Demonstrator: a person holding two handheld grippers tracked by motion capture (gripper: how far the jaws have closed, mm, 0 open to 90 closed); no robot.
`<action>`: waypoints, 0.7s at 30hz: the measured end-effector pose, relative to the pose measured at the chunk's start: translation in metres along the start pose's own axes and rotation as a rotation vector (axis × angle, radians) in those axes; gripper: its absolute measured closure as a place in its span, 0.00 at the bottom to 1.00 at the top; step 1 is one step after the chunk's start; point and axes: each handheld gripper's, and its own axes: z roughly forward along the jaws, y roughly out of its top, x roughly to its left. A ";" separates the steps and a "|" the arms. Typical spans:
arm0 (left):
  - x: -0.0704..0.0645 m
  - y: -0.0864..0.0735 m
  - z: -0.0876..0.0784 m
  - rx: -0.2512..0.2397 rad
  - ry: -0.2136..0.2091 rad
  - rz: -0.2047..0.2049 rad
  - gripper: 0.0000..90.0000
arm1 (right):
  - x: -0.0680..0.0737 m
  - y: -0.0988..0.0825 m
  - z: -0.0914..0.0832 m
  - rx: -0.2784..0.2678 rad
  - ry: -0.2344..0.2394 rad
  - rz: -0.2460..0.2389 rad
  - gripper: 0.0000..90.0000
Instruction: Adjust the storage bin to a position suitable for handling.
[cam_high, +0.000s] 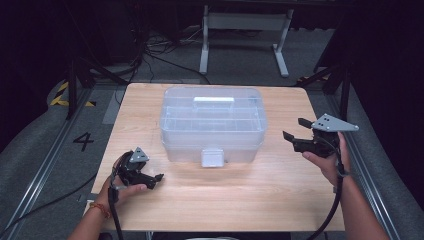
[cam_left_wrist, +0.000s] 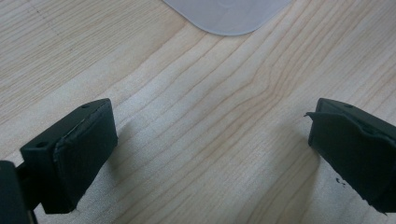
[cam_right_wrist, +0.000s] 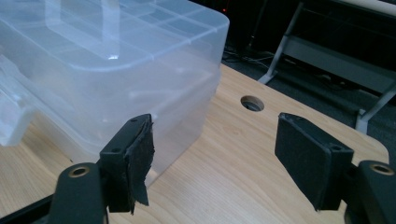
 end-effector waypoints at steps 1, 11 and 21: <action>0.000 0.000 0.000 0.000 0.000 0.000 0.02 | 0.001 0.002 0.000 -0.003 0.002 -0.004 0.32; 0.000 0.000 0.000 0.000 0.000 0.000 0.02 | 0.008 0.020 0.010 -0.016 0.032 -0.026 0.32; 0.000 0.000 0.000 0.000 0.000 0.000 0.02 | 0.017 0.040 0.023 -0.027 0.056 -0.051 0.32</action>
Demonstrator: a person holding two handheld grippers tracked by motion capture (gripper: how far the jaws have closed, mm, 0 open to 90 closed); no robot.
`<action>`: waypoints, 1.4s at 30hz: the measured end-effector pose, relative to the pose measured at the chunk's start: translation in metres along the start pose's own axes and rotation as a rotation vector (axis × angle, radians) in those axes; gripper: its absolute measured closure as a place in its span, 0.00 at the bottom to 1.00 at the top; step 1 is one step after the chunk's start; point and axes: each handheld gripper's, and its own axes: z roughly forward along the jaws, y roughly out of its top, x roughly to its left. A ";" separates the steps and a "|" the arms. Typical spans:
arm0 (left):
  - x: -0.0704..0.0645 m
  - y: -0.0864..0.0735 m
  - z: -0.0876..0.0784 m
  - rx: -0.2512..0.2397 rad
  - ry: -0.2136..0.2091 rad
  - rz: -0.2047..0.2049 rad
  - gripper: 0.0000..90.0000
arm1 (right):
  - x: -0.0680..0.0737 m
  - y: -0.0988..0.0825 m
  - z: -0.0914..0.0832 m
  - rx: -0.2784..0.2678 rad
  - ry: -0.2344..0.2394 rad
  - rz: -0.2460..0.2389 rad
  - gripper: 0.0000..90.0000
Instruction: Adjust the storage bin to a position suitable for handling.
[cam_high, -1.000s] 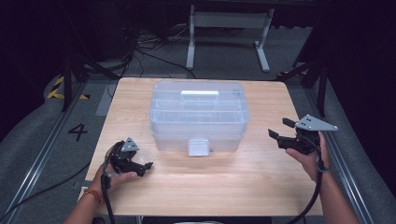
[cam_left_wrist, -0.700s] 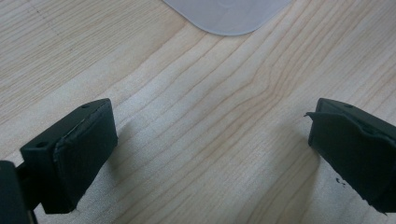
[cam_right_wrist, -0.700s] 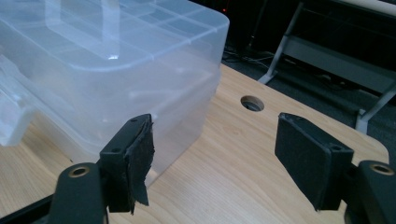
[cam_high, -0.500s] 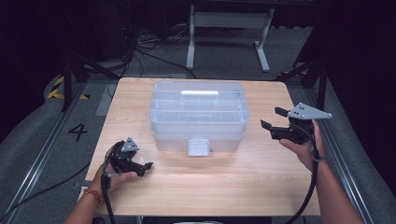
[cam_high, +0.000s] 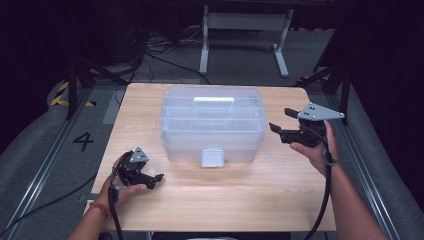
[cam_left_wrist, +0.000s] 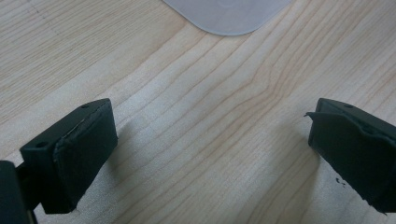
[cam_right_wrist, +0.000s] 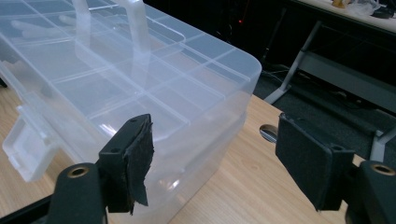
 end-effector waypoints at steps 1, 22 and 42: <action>0.000 0.000 0.000 0.000 0.000 0.000 0.02 | 0.001 0.002 0.001 -0.003 0.001 -0.001 0.32; 0.000 0.000 0.000 0.000 0.000 0.001 0.02 | 0.023 0.041 0.038 0.004 0.059 -0.052 0.32; 0.000 0.000 0.000 -0.001 0.000 0.000 0.02 | 0.037 0.066 0.070 0.076 0.106 -0.104 0.38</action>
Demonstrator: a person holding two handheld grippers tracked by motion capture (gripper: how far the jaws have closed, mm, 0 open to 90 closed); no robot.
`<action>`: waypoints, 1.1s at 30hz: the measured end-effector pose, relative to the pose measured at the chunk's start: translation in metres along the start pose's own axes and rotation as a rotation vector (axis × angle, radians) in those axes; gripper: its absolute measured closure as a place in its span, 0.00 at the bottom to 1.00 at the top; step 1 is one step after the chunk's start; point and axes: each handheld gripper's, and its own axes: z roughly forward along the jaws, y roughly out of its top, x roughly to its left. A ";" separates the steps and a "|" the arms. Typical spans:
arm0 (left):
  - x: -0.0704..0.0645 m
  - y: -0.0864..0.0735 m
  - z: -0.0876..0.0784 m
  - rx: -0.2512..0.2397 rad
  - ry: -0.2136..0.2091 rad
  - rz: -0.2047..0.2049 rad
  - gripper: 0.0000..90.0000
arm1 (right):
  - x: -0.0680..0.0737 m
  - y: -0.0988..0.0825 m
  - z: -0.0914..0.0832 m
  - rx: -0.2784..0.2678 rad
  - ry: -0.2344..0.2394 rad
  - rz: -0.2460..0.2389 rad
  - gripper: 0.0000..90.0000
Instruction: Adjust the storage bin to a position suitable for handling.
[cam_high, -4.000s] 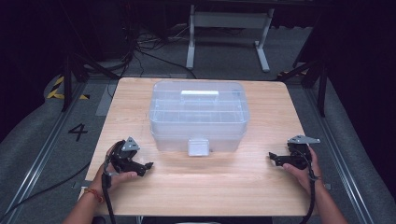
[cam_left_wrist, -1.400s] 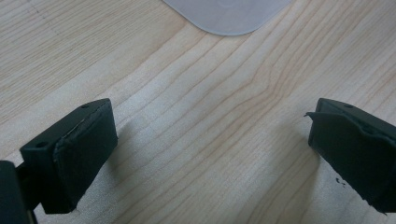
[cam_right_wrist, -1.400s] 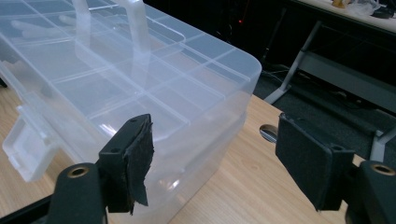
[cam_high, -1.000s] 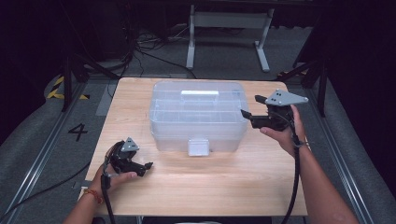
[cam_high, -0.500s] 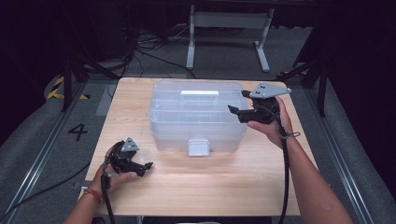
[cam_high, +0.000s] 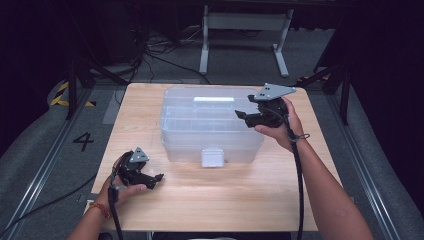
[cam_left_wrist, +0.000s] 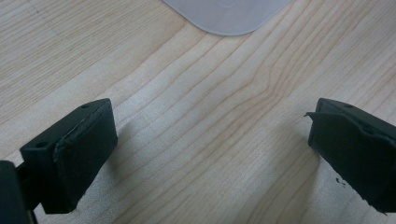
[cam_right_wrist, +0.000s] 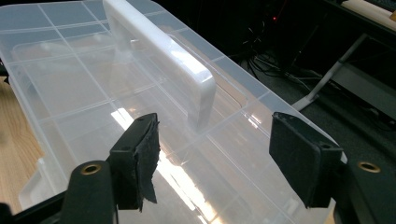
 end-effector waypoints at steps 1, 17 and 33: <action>0.000 0.000 0.000 0.000 0.000 0.000 0.02 | 0.000 0.000 0.000 0.000 0.000 0.000 0.38; 0.000 0.000 0.000 0.001 0.000 0.000 0.02 | 0.001 0.012 0.023 0.043 0.035 -0.033 0.55; 0.000 0.000 0.000 0.001 0.000 0.000 0.02 | 0.003 0.020 0.036 0.078 0.037 -0.055 0.71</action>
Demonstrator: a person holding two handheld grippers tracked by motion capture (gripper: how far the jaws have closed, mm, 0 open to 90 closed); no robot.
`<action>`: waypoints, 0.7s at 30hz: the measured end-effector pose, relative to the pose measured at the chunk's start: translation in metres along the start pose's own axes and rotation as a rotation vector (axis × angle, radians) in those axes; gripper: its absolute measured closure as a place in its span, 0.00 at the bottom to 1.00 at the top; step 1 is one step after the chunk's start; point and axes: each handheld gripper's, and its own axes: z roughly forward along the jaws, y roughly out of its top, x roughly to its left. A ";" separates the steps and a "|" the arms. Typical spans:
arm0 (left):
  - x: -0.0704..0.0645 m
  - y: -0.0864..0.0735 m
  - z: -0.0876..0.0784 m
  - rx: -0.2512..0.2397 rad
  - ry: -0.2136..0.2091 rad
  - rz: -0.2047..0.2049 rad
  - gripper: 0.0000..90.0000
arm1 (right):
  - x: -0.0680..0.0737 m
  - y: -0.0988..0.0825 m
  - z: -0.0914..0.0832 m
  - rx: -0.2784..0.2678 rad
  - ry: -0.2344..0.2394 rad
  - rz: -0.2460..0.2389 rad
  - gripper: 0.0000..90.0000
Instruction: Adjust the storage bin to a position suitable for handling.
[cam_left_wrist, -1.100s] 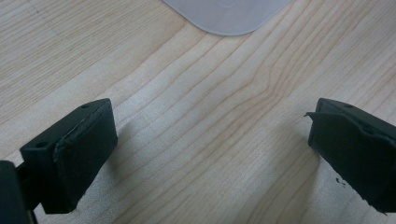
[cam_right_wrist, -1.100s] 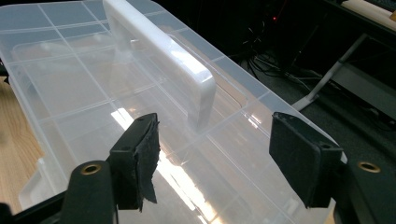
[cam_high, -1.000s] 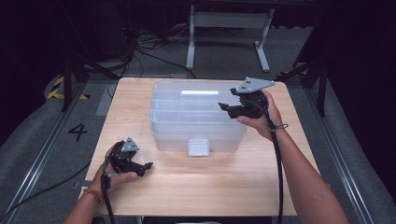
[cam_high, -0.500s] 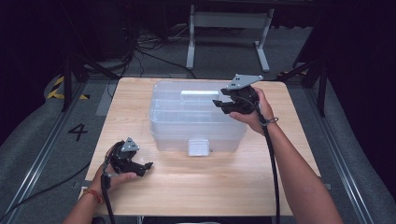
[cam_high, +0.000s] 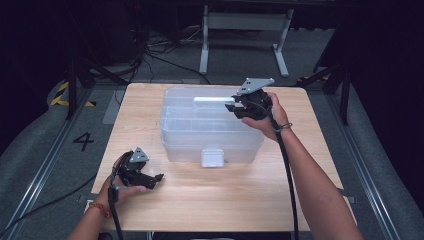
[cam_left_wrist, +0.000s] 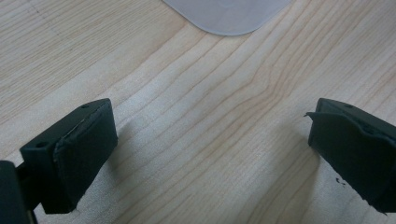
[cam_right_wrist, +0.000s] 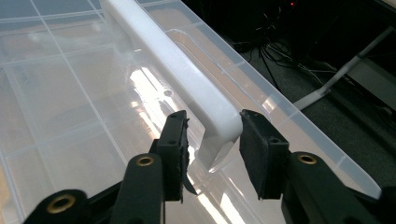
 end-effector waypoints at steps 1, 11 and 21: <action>0.000 0.000 0.000 0.000 0.000 0.000 0.02 | 0.000 0.000 0.001 0.001 -0.003 0.000 0.72; 0.001 0.000 -0.003 -0.011 0.003 -0.003 0.08 | 0.000 0.003 0.004 0.013 -0.013 -0.003 0.81; -0.006 0.006 -0.014 -0.058 -0.006 0.050 0.39 | -0.002 0.007 0.004 0.037 -0.011 -0.012 0.81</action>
